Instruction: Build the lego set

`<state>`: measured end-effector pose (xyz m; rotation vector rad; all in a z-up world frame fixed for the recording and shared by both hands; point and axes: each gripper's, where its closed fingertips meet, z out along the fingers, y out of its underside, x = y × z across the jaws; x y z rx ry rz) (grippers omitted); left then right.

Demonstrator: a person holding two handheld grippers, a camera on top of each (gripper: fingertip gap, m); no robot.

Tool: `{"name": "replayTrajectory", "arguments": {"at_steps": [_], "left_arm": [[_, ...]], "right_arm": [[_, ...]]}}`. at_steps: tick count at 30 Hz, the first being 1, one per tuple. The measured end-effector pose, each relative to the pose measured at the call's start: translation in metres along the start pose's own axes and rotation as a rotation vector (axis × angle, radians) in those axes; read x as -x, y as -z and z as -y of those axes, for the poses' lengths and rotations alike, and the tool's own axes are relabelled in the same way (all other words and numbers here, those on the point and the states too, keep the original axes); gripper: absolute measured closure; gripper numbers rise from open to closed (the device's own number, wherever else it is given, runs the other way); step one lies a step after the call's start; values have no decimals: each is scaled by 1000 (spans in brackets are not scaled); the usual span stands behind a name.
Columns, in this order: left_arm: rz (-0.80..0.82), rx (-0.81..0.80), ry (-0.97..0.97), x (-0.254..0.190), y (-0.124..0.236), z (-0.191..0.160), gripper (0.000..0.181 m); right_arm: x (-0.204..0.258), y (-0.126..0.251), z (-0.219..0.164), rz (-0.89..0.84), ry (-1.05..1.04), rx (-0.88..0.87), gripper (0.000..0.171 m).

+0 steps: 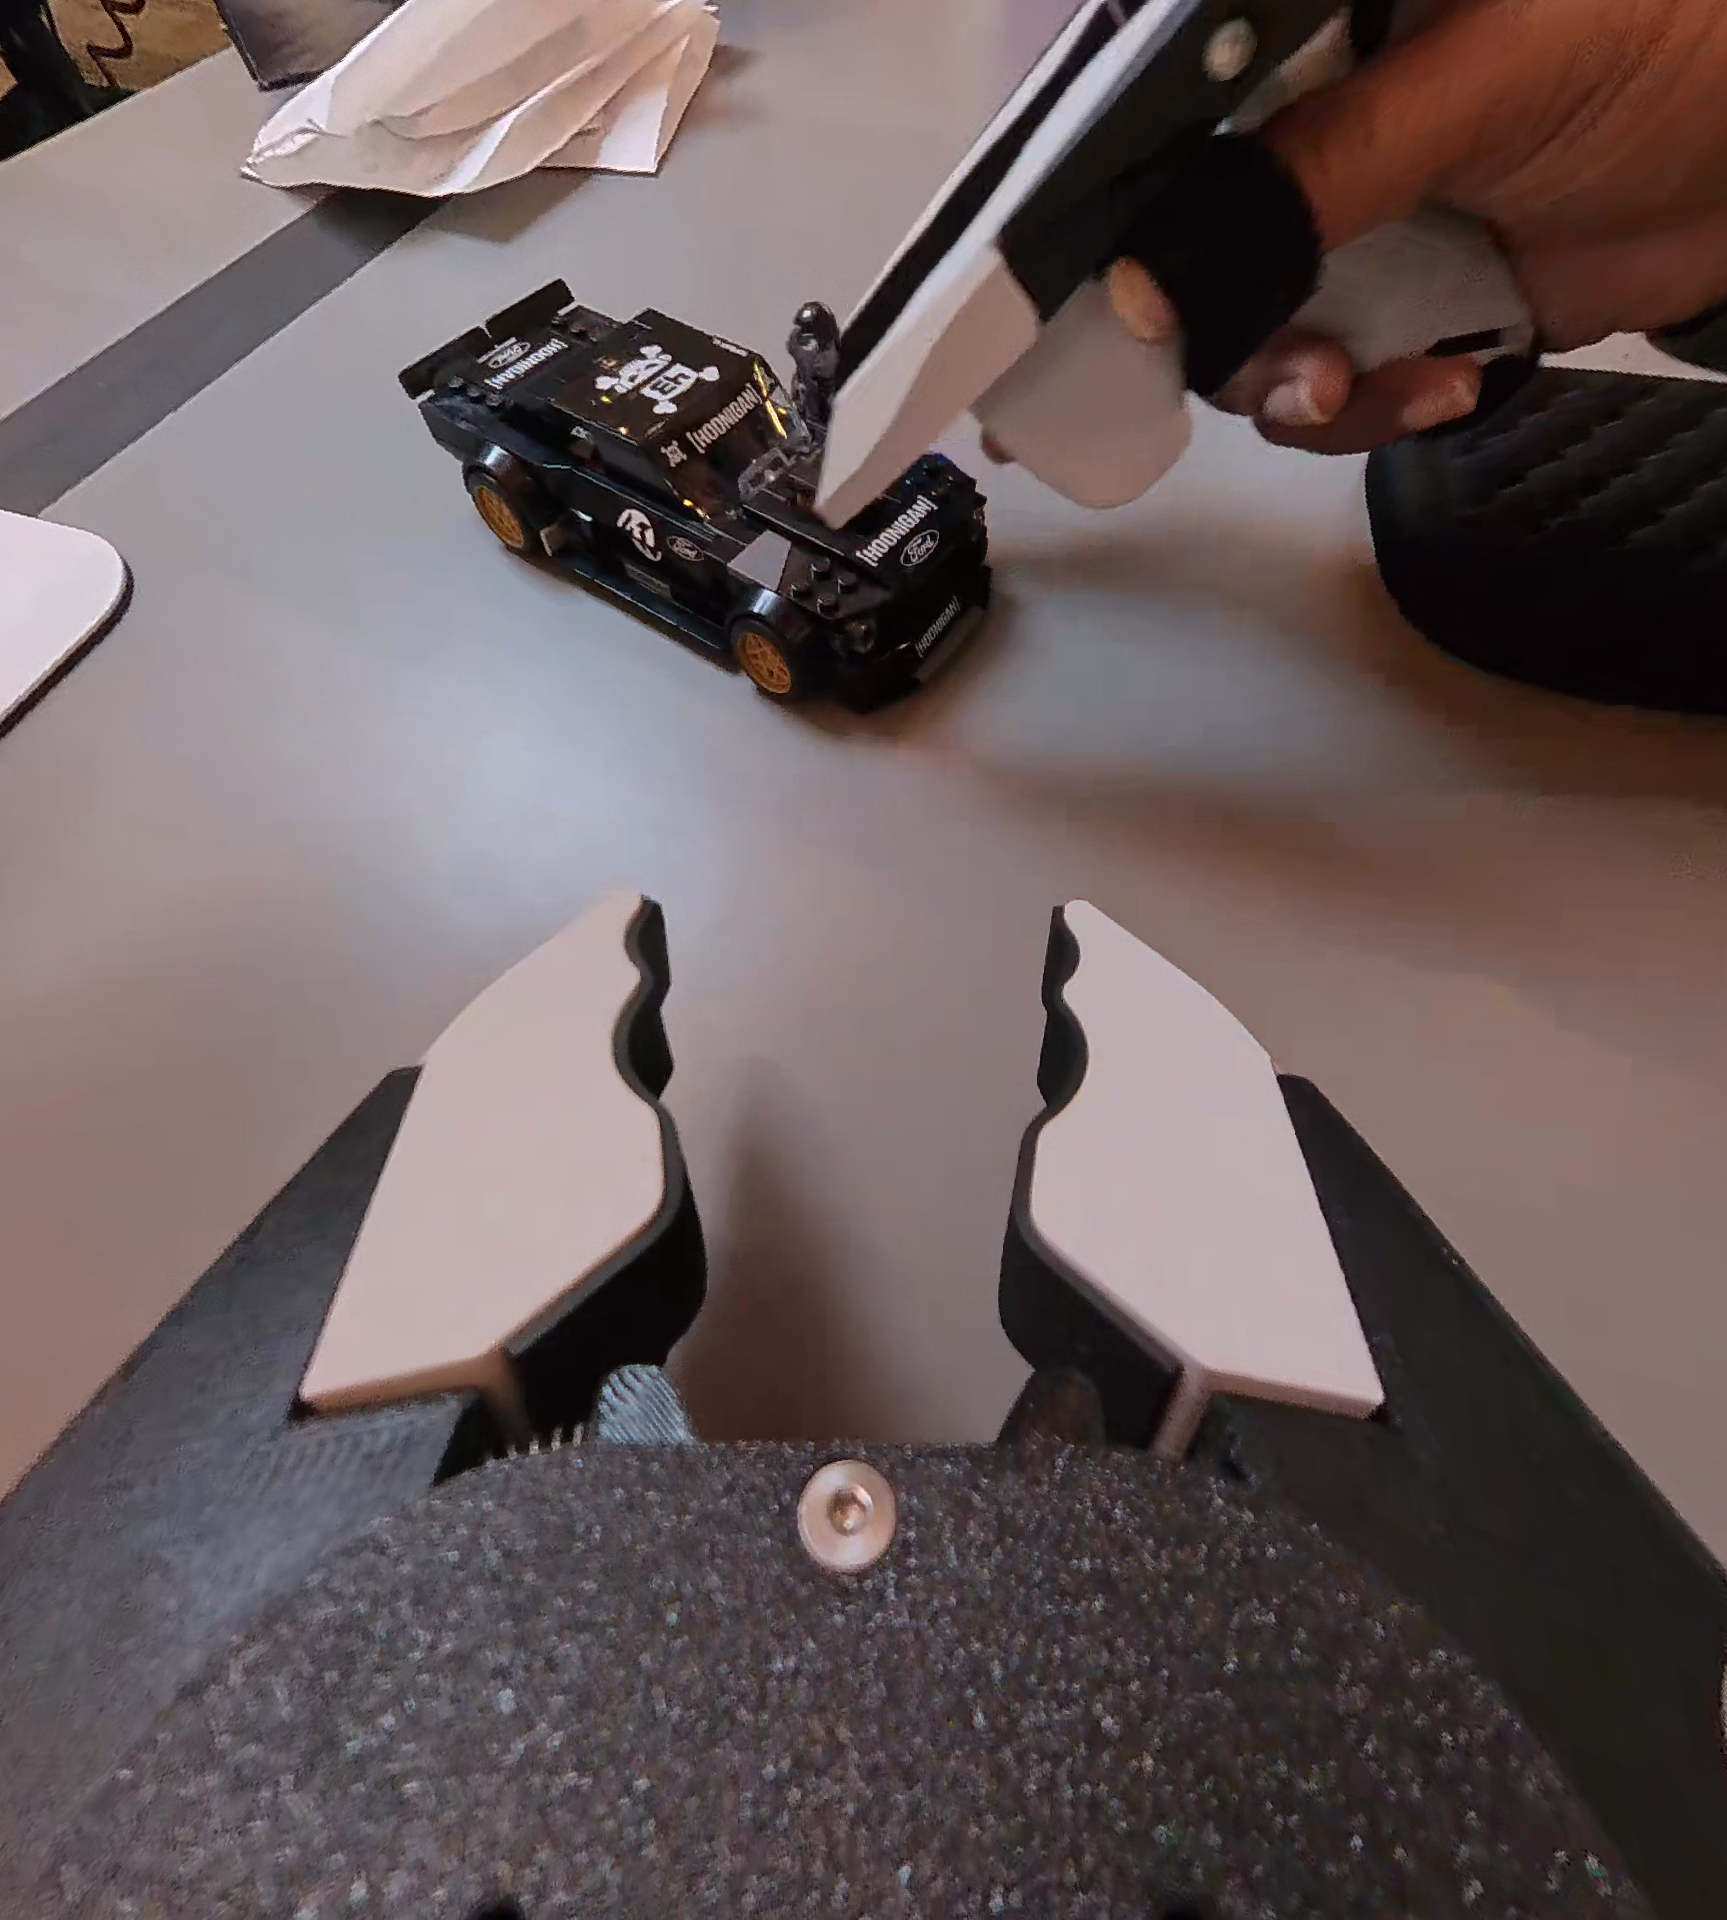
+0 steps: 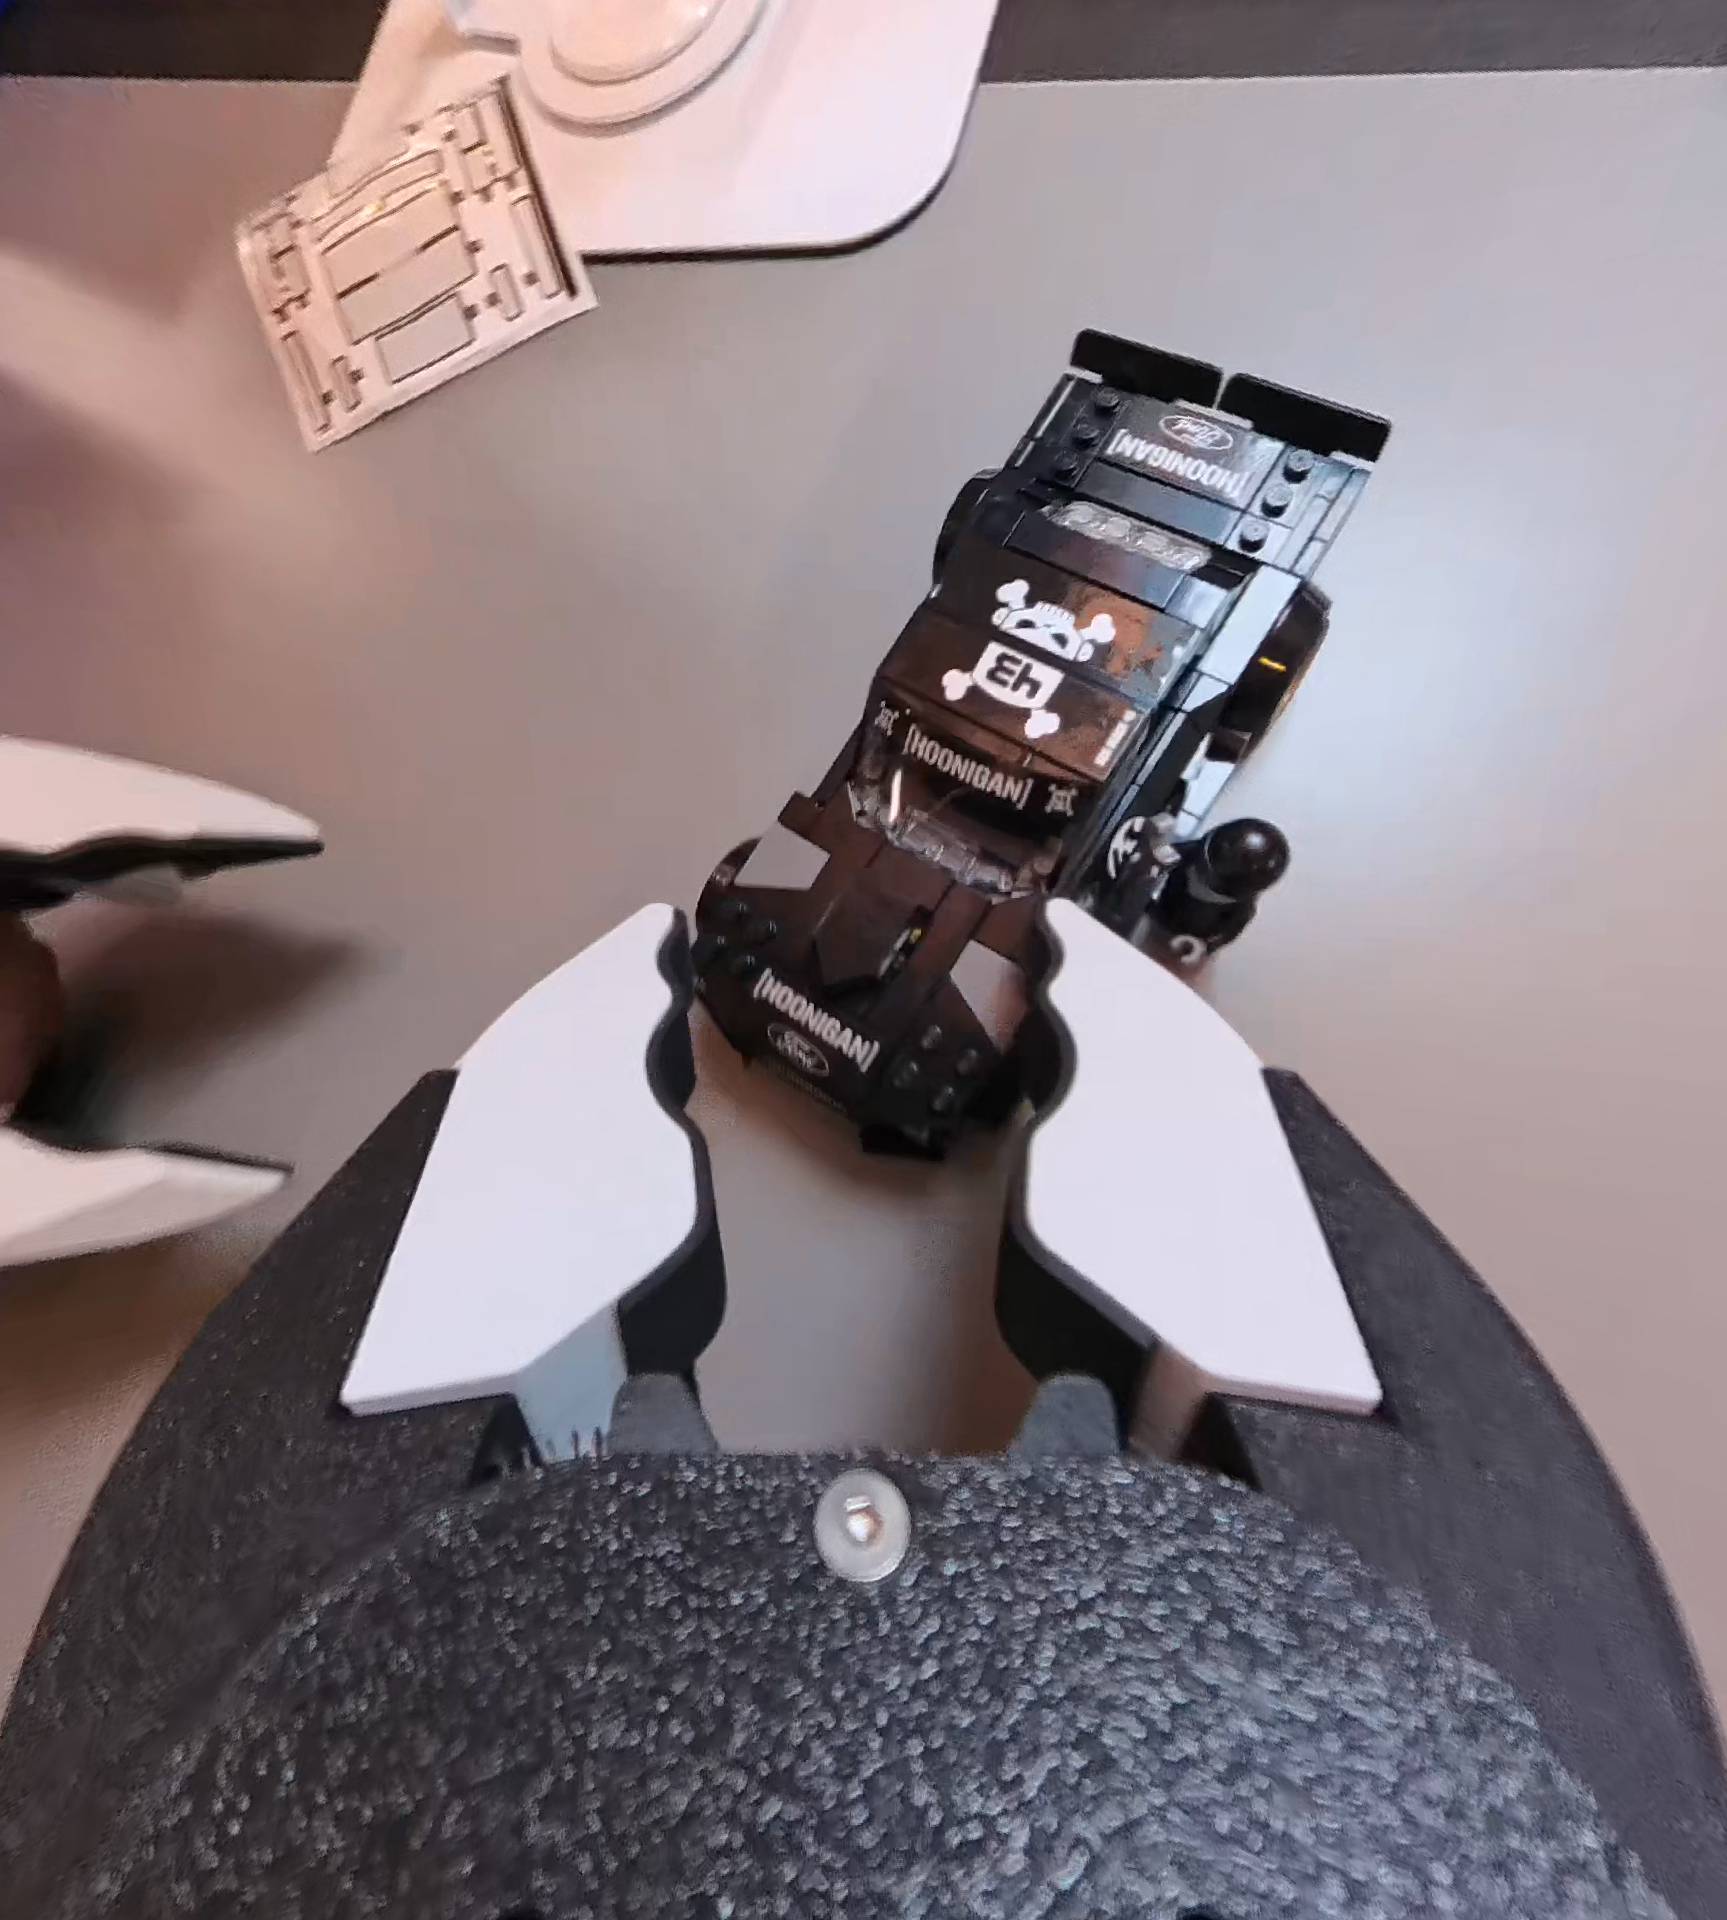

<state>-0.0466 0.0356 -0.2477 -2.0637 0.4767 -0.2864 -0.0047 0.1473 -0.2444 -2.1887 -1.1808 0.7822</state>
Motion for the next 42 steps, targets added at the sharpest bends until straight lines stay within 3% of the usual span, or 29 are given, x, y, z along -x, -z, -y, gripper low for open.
{"name": "replayTrajectory", "arguments": {"at_steps": [5, 8, 11, 14, 18, 19, 21, 27, 32, 35, 39, 42], "left_arm": [[-16, 0, 38, 3, -3, -2, 113], [-33, 6, 47, 2, -4, -4, 113], [-40, 10, 50, 1, -5, -6, 114], [-48, 10, 59, 1, -5, -7, 114], [-66, 11, 76, 0, -6, -8, 115], [-67, 11, 78, 1, -6, -8, 115], [-71, 10, 81, 1, -6, -8, 116], [-78, 12, 85, 0, -7, -8, 117], [-76, 12, 77, -1, -7, -8, 117], [-74, 11, 73, -1, -6, -8, 117], [-81, 14, 76, -2, -7, -8, 117], [-85, 18, 74, -2, -7, -9, 117]], "right_arm": [[-31, 22, 12, -78, 163, -64, 116], [-42, 11, 13, 0, 210, -50, 118], [-46, 1, 10, 70, 240, -37, 134], [-55, 3, 8, 76, 230, -34, 171], [-60, 14, 11, 100, 253, -60, 171], [-58, 19, 11, 121, 277, -68, 164], [-57, 28, 2, 124, 386, -25, 150], [-57, 32, -37, -11, 675, 77, 138], [-68, 18, -39, -168, 720, 59, 146], [-70, 18, -34, -197, 729, 31, 157], [-76, 28, -21, -201, 702, 42, 157], [-94, 40, -11, -184, 608, 201, 157]]}}
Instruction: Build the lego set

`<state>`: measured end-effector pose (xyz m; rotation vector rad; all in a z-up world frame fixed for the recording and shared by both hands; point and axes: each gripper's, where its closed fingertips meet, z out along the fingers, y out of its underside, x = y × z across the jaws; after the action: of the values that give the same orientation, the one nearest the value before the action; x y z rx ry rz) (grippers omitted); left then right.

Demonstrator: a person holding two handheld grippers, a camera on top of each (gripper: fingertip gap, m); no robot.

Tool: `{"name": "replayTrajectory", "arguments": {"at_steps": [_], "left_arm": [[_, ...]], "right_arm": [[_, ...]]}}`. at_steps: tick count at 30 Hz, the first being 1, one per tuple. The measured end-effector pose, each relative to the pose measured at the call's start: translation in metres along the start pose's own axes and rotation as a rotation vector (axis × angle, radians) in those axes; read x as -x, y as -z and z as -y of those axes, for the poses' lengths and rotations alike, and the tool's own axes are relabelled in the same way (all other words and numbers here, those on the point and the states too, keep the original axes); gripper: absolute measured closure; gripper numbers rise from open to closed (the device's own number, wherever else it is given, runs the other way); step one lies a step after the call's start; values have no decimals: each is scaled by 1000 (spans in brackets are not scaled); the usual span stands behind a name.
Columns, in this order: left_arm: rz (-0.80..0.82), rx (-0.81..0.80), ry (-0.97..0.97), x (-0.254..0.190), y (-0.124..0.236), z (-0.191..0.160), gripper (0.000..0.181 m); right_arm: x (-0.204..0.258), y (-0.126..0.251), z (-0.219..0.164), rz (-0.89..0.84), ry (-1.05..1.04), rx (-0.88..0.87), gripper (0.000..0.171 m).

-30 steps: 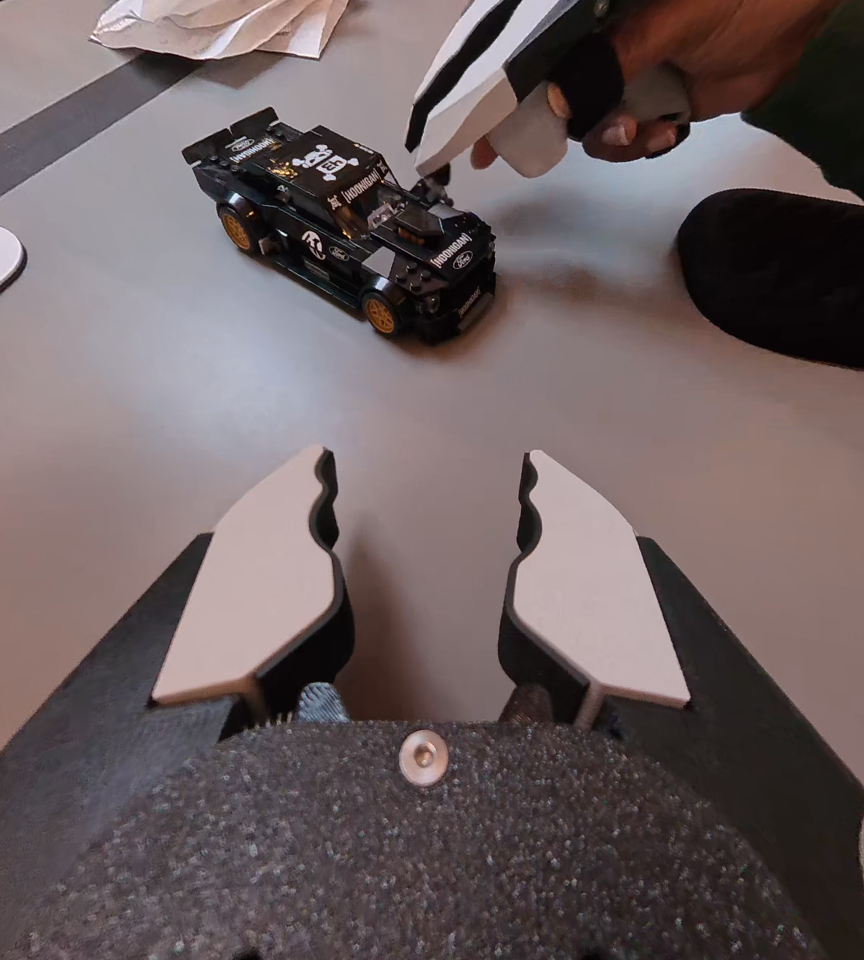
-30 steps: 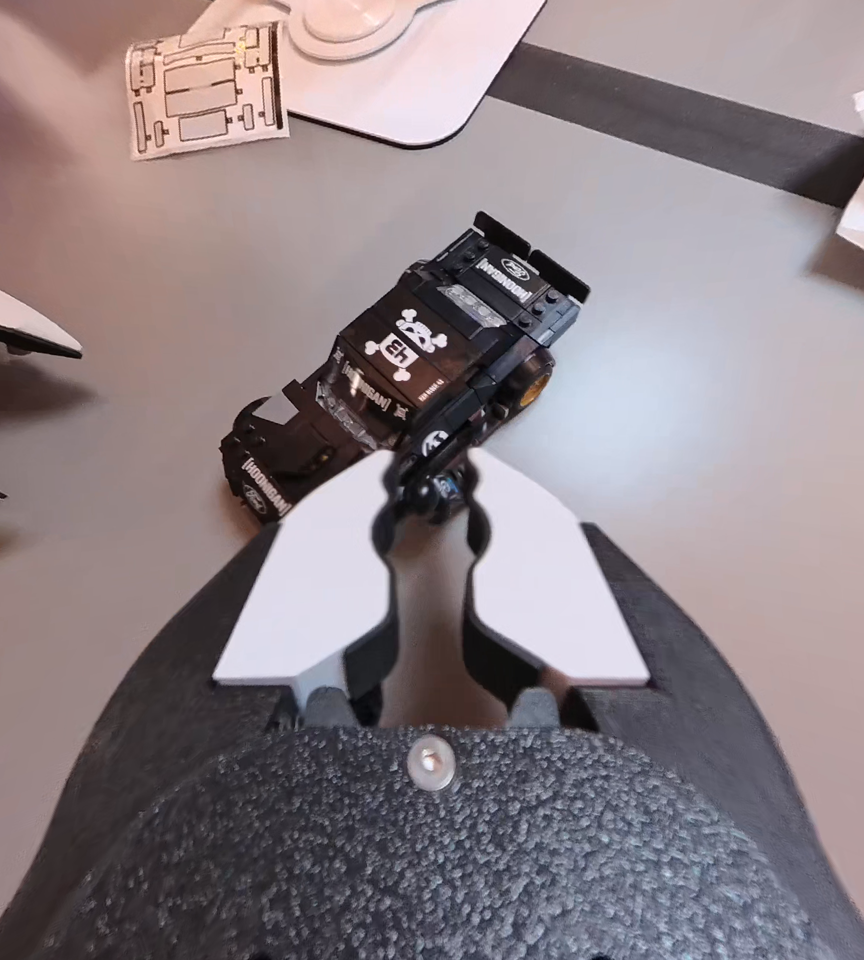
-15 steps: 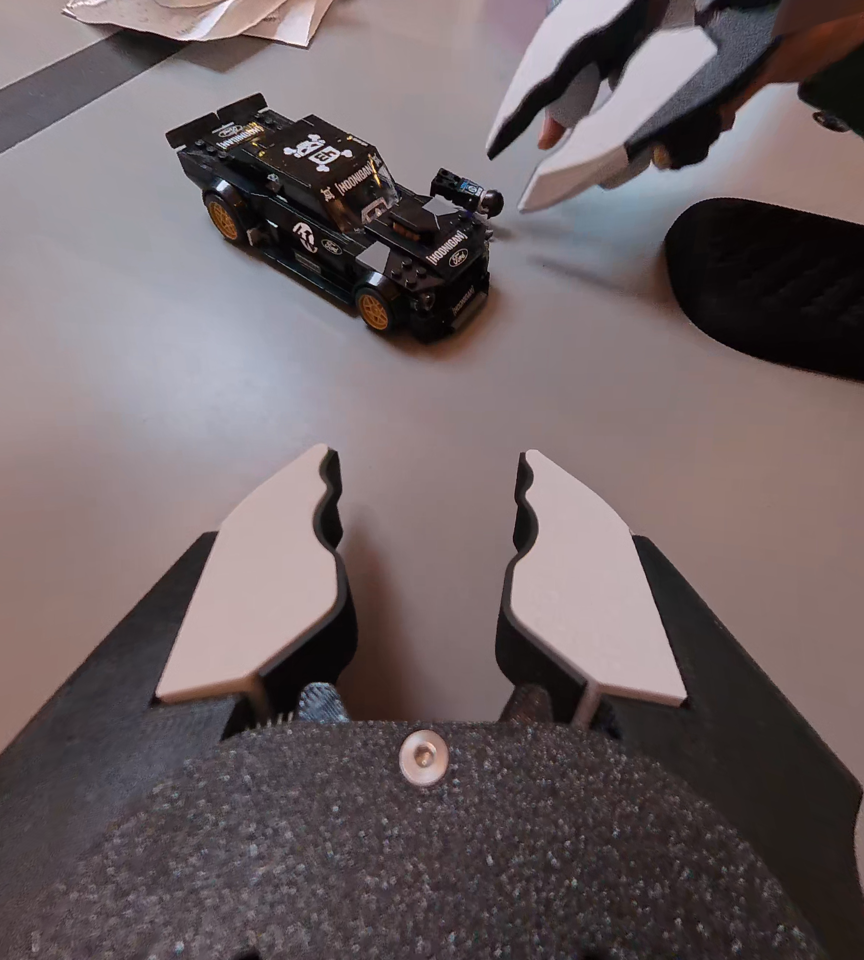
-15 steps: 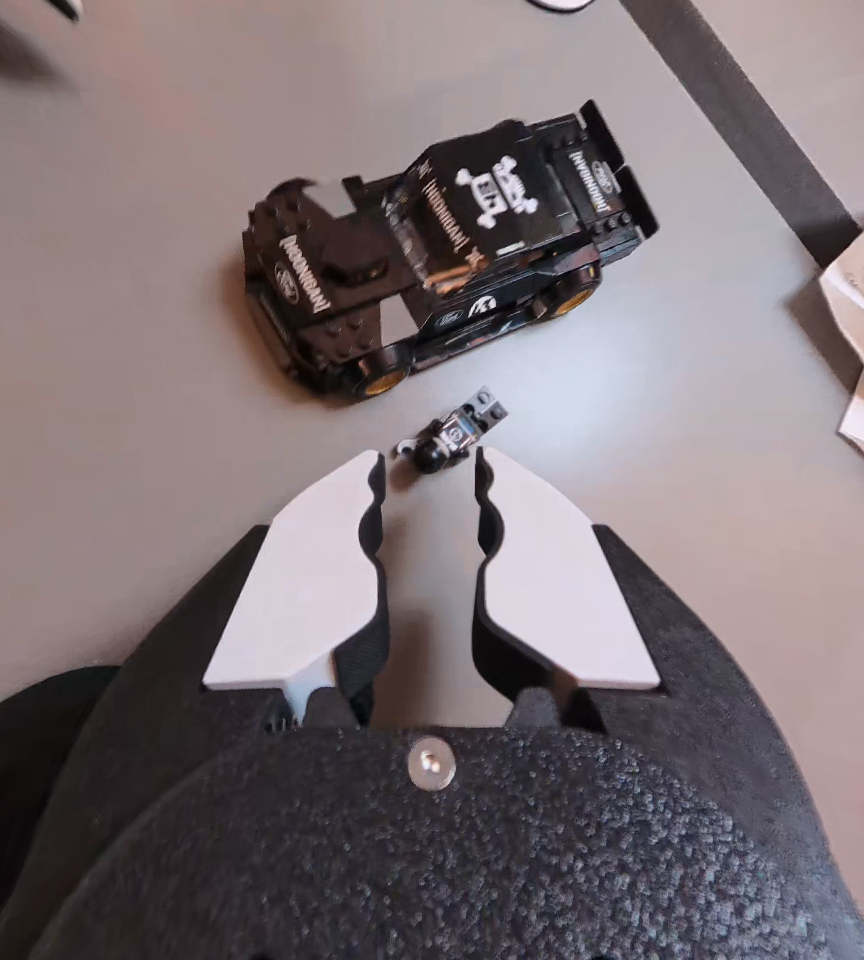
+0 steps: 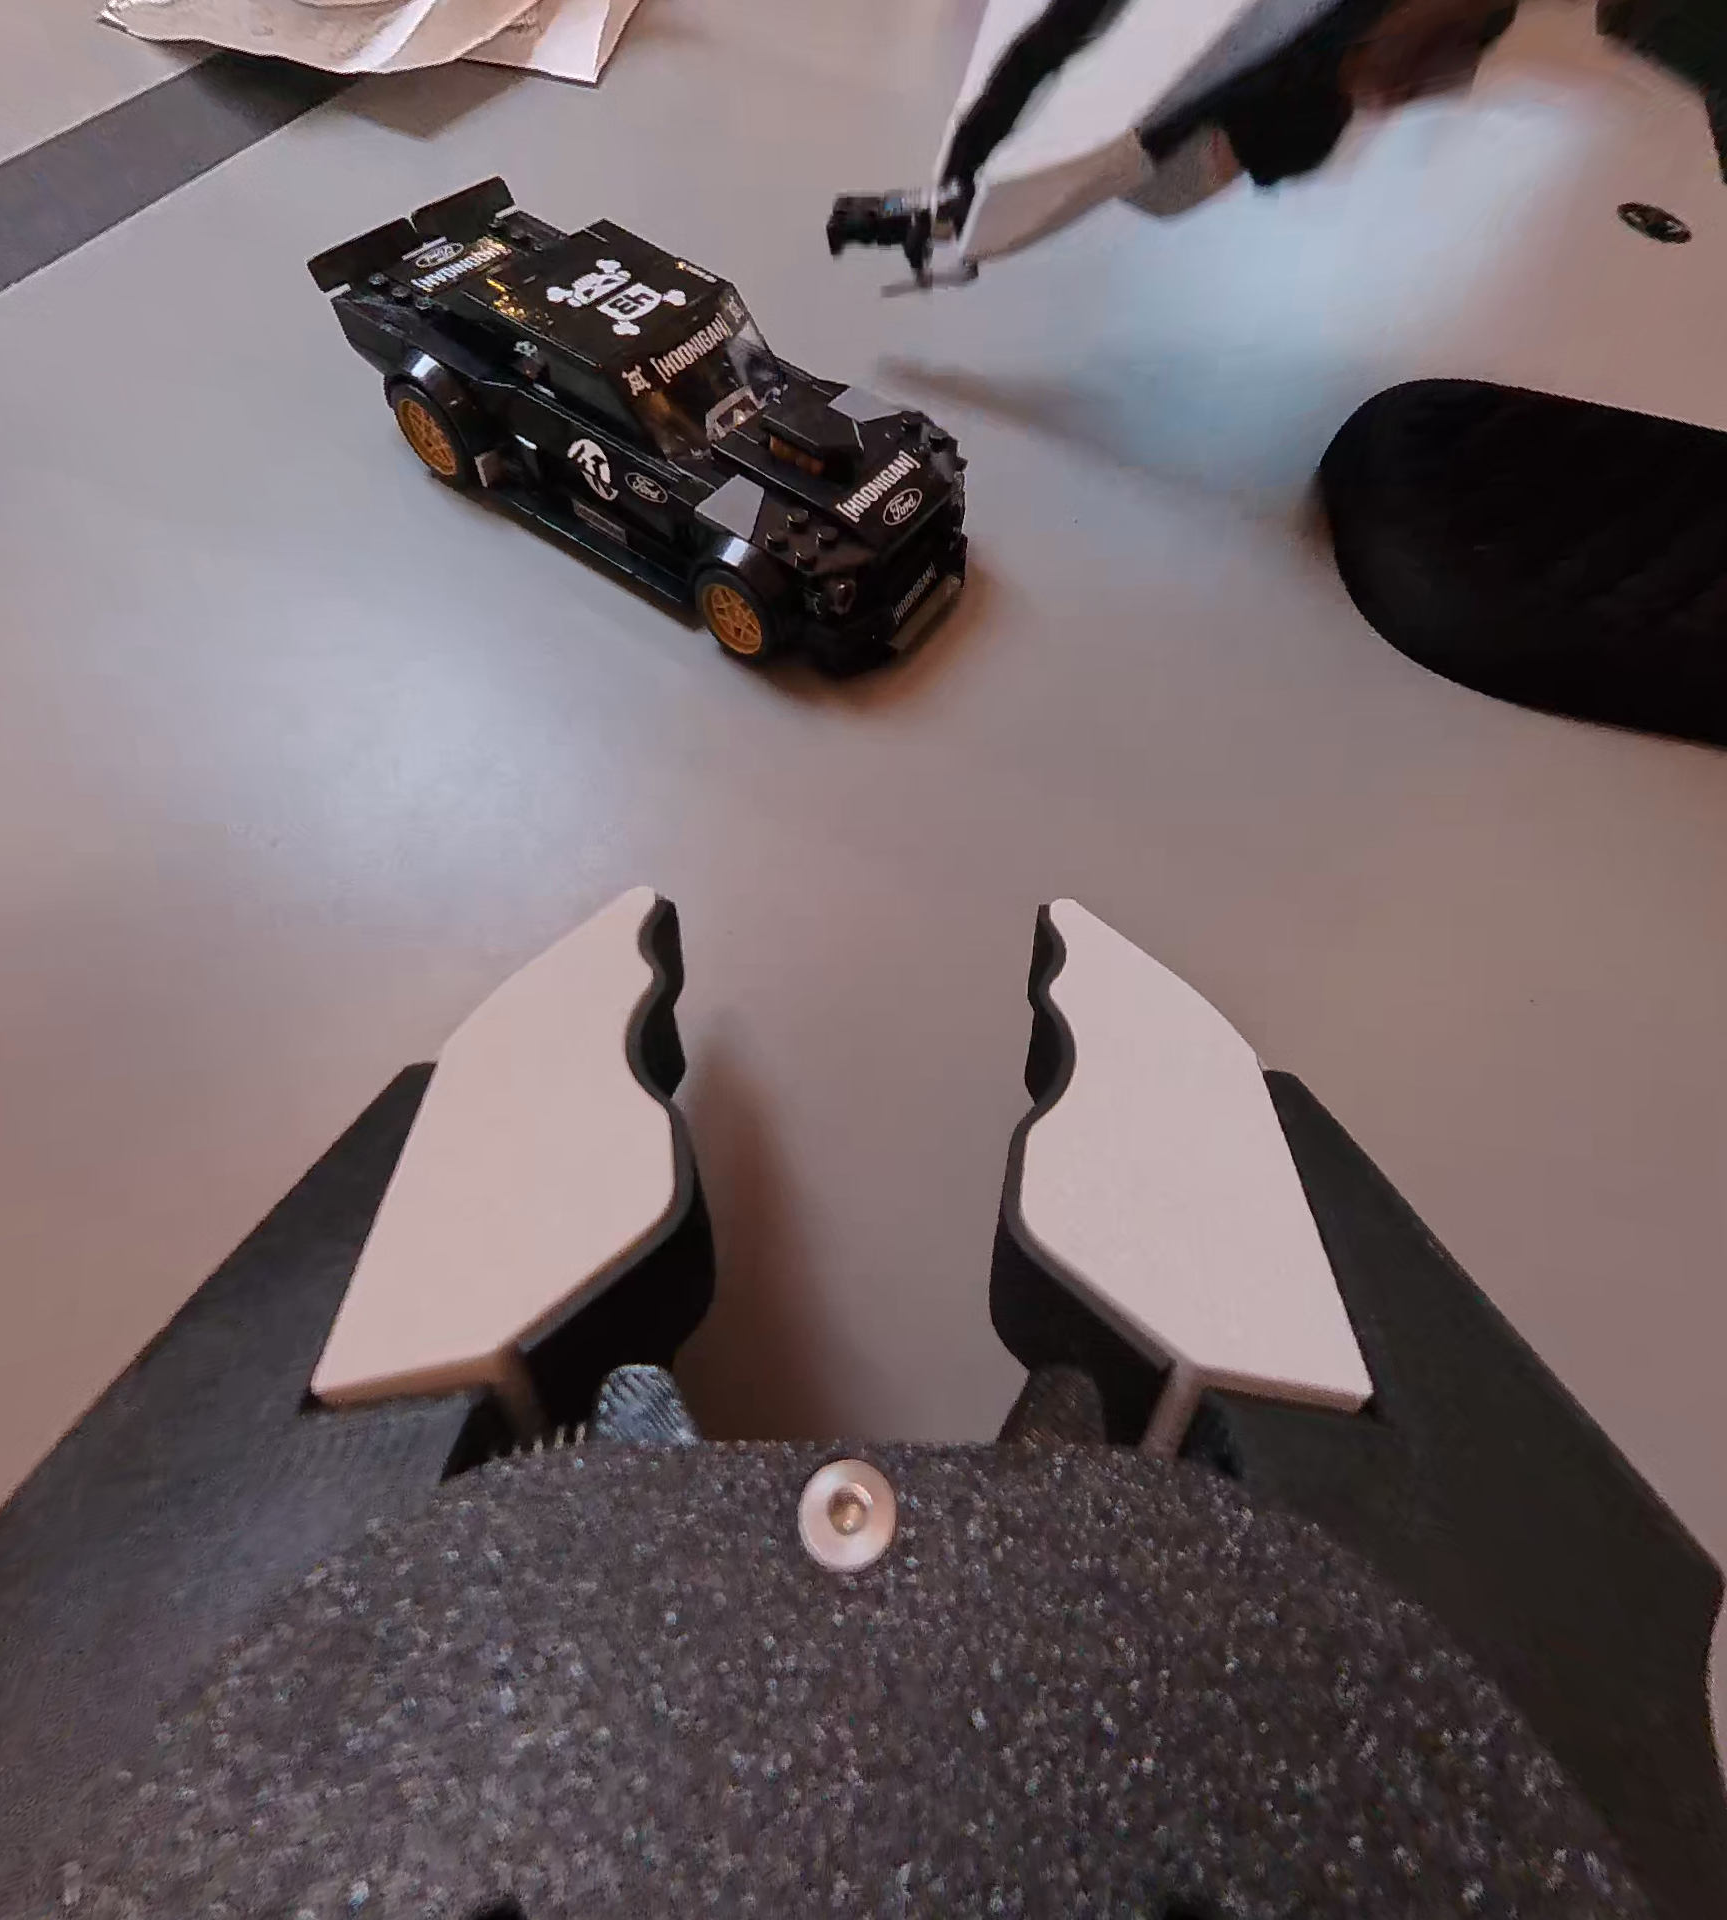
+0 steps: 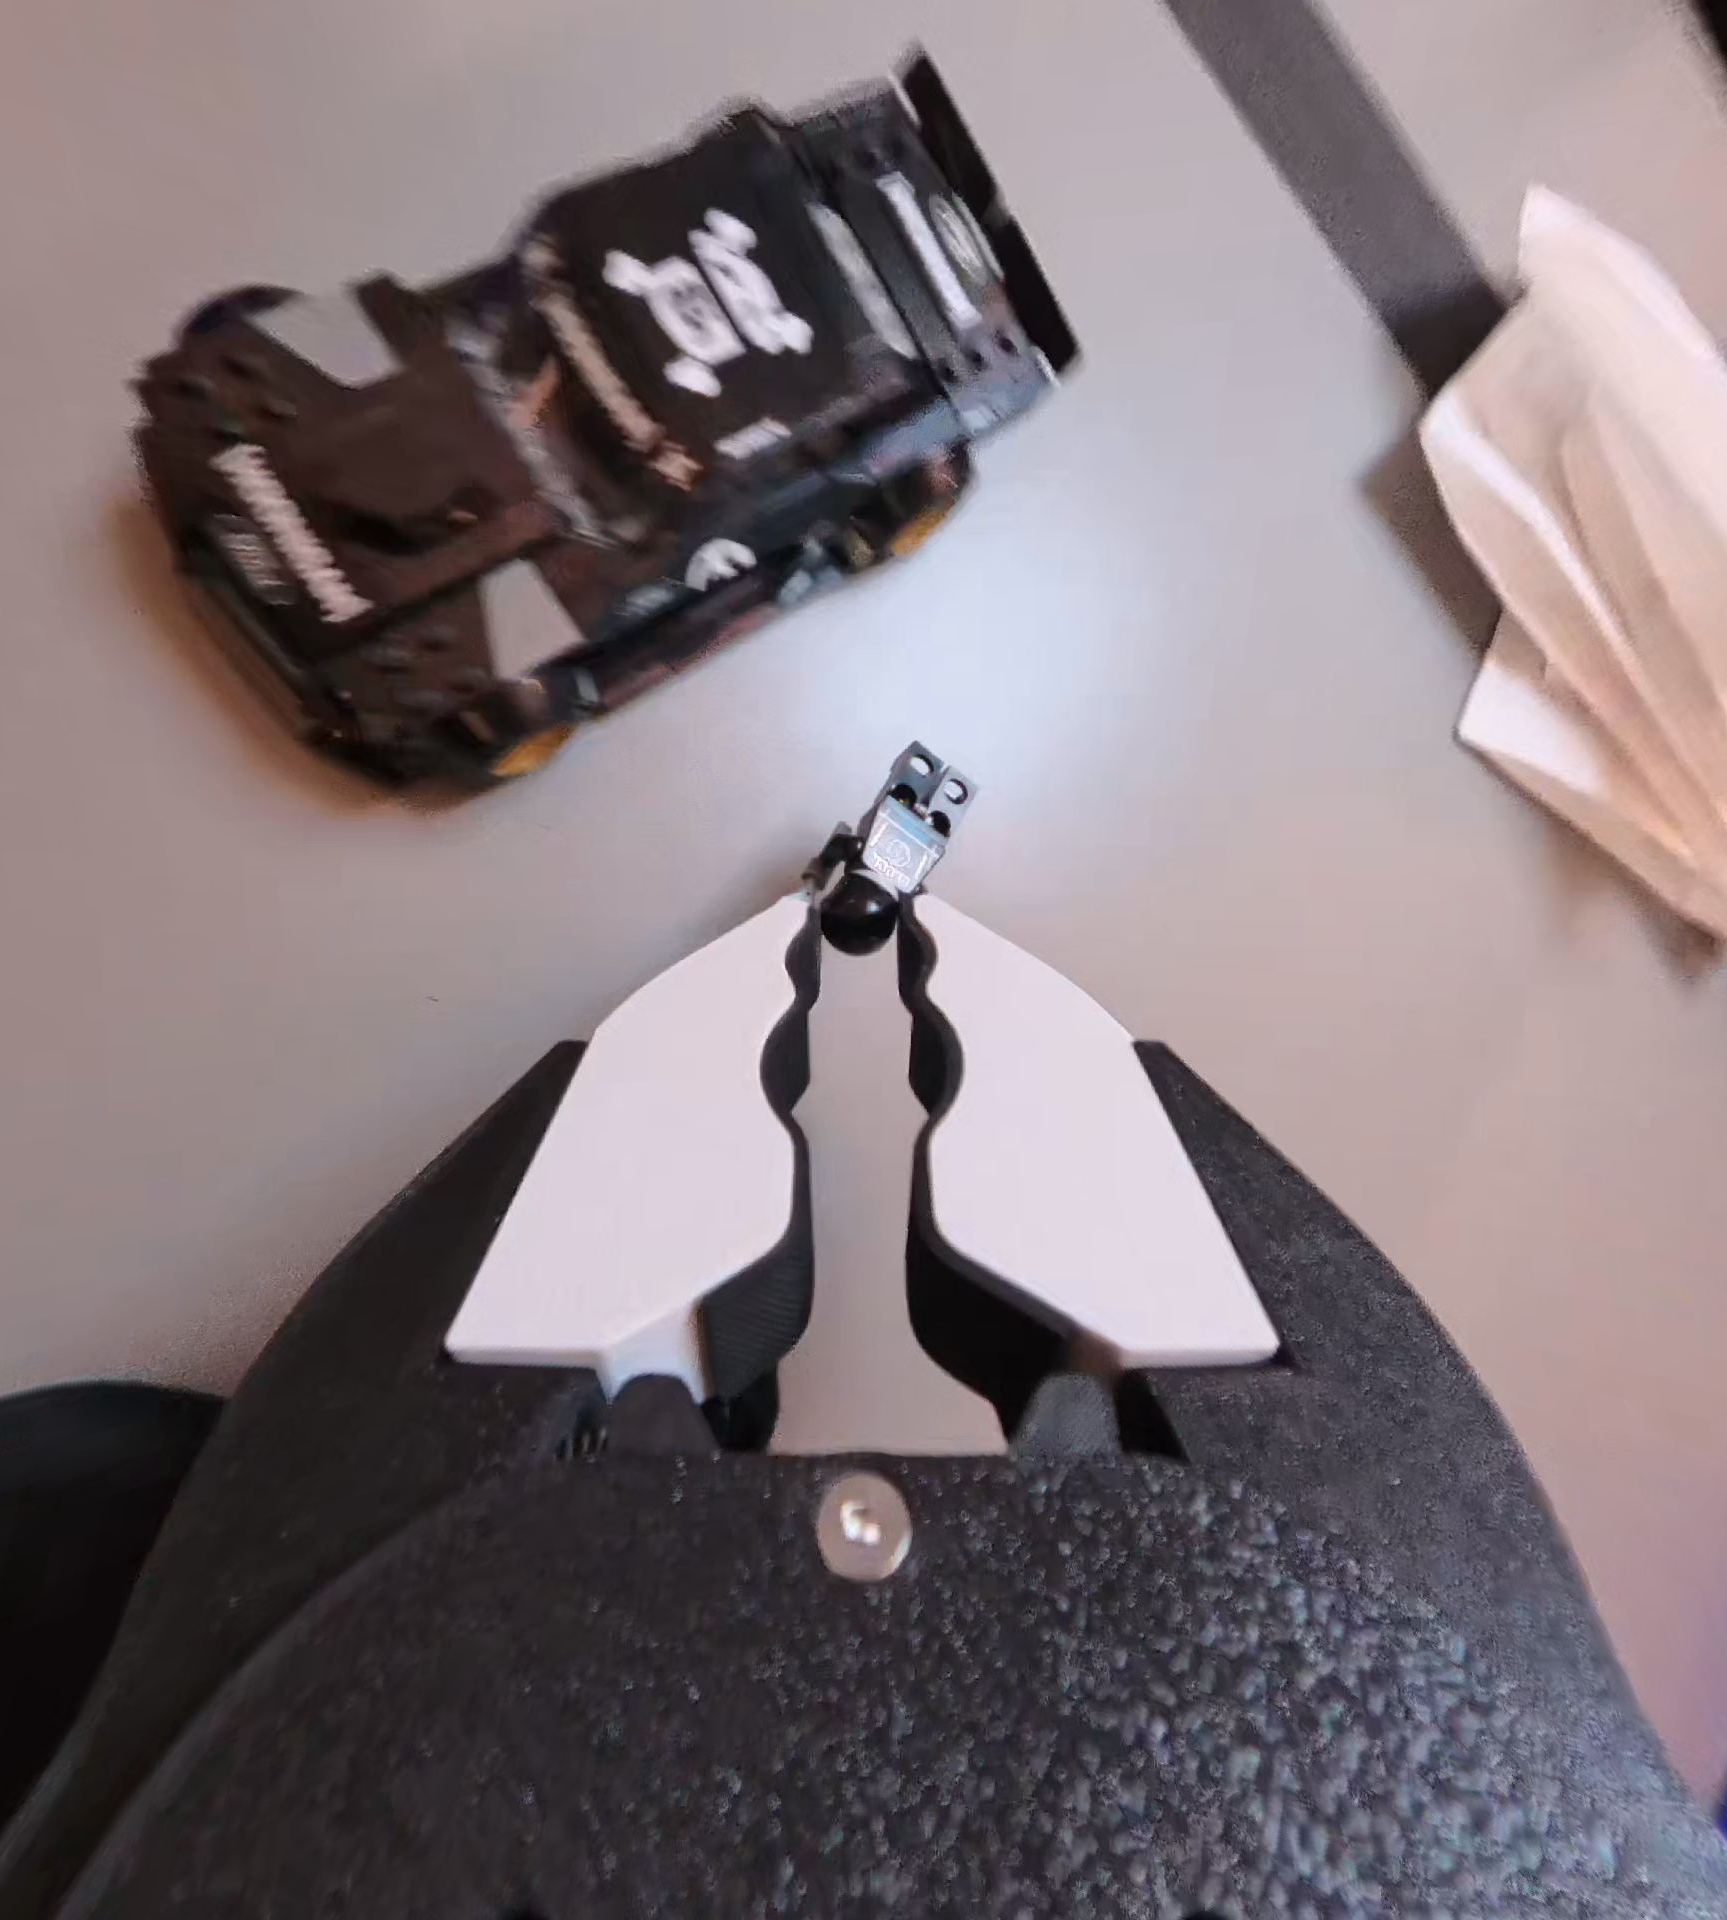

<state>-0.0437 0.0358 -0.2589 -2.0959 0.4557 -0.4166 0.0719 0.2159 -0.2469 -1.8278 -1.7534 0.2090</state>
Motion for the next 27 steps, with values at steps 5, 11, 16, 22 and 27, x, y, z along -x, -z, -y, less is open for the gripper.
{"name": "replayTrajectory", "arguments": {"at_steps": [5, 11, 16, 22, 27], "left_arm": [[-5, 12, -6, -1, -1, -1, 117], [-6, 5, -16, -3, 0, -1, 117], [-16, 5, -11, -3, 0, -1, 118], [-37, 15, 10, -4, -1, -2, 119], [-38, 13, 10, -4, -1, -2, 119]], "right_arm": [[-43, -3, 8, 241, -196, 266, 157], [-61, -25, 3, 571, -299, 616, 157], [-72, -45, 10, 622, -325, 652, 157], [-85, -51, 20, 610, -337, 589, 152], [-85, -55, 25, 567, -287, 502, 151]]}}
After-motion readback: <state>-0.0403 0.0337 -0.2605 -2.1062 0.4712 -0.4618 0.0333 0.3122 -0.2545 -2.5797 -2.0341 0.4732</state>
